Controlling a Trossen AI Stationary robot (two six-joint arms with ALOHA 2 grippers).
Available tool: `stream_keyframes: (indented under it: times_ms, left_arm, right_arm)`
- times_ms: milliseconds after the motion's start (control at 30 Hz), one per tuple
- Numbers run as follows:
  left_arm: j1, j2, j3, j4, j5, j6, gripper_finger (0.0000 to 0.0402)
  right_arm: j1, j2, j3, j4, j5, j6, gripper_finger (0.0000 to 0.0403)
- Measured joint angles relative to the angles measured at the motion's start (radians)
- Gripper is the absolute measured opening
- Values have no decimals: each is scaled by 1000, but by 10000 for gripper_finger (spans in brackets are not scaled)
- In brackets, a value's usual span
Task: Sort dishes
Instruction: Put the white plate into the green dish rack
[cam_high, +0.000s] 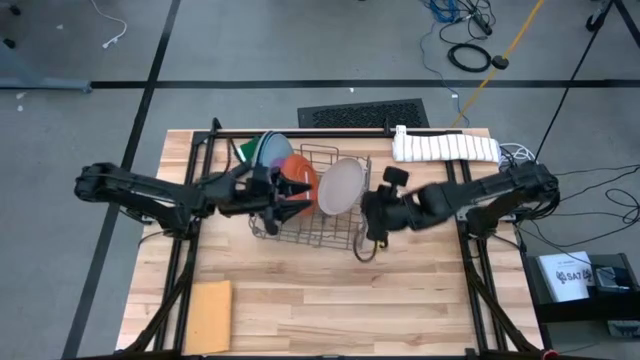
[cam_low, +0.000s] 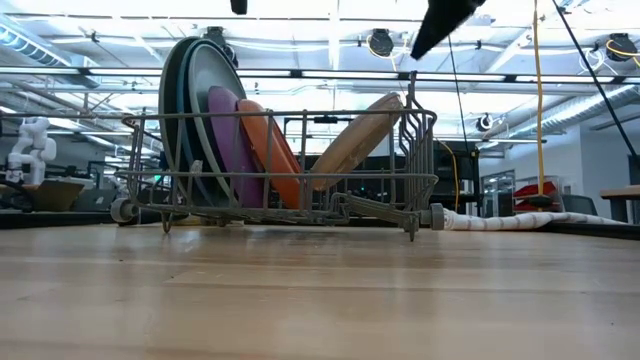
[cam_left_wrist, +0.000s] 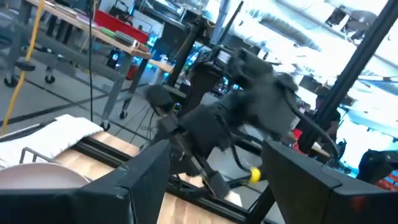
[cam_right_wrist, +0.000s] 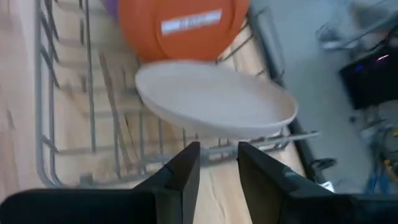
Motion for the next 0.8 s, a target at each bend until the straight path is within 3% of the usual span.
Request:
stream_keyframes:
  times_ms: [167,300,600,800]
  left_arm:
    - [-8,-71,0,-83,22,40,253]
    - [-11,-116,0,-158,30,57,253]
    - [-16,-168,-1,-279,33,161,253]
    - [-16,-176,-2,-295,34,220,253]
  right_arm:
    - [-116,0,43,32,-226,-239,103]
    - [-212,1,86,4,-375,-310,113]
    - [-254,82,115,-27,-468,-601,147]
    - [-255,224,299,-117,-466,-728,152]
